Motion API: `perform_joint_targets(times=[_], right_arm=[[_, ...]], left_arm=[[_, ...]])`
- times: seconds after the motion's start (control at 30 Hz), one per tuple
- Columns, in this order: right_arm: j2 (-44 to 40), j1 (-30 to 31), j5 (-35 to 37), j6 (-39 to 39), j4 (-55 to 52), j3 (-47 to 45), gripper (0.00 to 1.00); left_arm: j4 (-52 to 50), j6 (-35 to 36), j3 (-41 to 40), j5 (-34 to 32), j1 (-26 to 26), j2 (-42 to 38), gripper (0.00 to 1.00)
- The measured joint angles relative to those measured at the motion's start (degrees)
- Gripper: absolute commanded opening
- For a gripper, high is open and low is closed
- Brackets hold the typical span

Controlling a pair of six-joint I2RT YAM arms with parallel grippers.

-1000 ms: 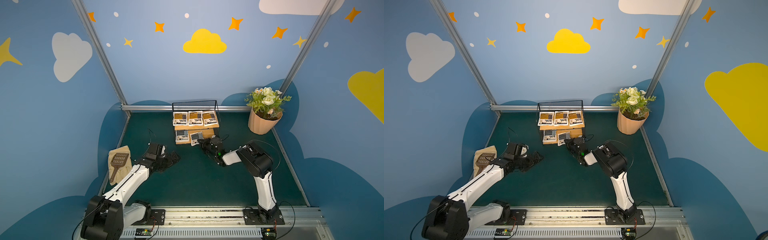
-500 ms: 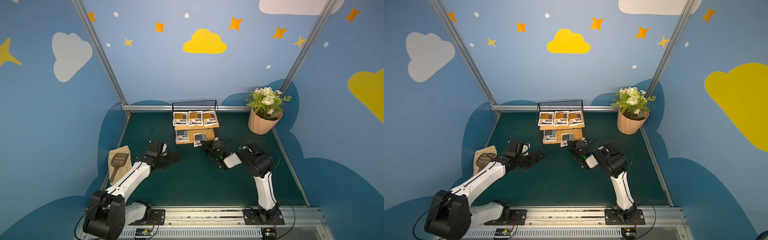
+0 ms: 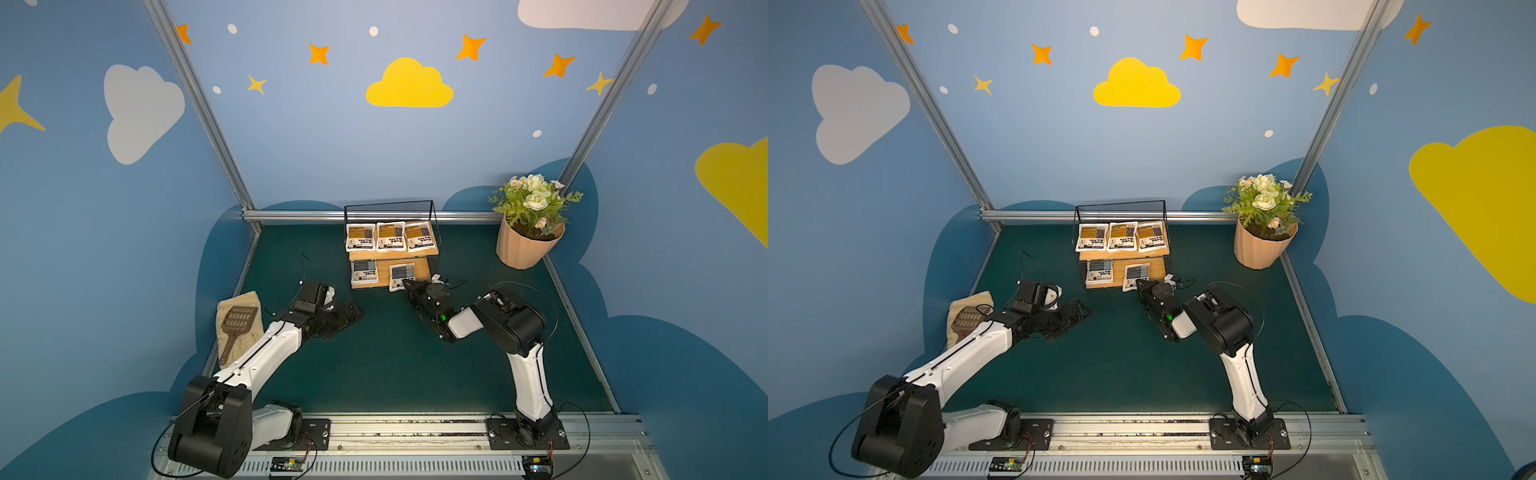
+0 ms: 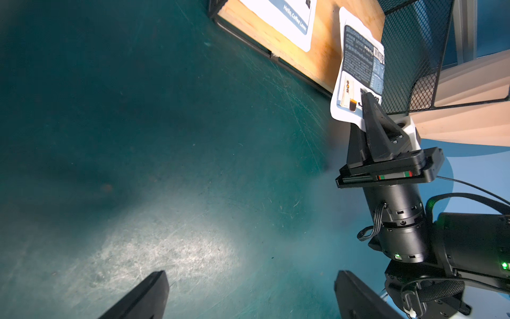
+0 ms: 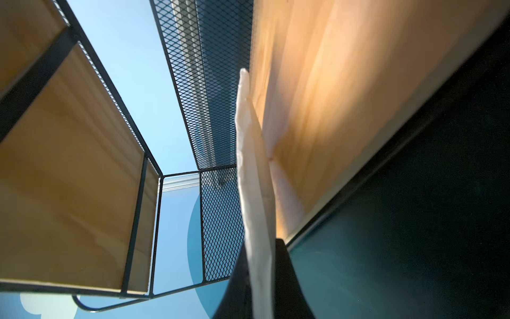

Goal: Place the bagged coffee beans on the shelf by color
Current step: Place the bagged coffee beans on the shelf.

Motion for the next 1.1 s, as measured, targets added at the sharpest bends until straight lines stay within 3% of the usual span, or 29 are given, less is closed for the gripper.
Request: perform_joint_targets(times=[0.53, 1.0, 1.03, 1.1], right_arm=[[1.1, 0.1, 1.7, -0.8, -0.1, 2.7, 0.0], [7.0, 0.1, 1.3, -0.8, -3.8, 11.4, 0.0], [7.2, 0.1, 1.3, -0.8, -4.3, 12.1, 0.02], [7.7, 0.1, 1.2, -0.8, -5.4, 13.4, 0.19]], left_arm=[[0.2, 0.9, 0.7, 0.9, 1.2, -0.2, 1.0], [0.3, 0.9, 0.7, 1.3, 2.1, -0.2, 1.0], [0.4, 0.9, 0.7, 1.3, 2.1, -0.2, 1.0], [0.4, 0.9, 0.7, 1.3, 2.2, -0.2, 1.0]])
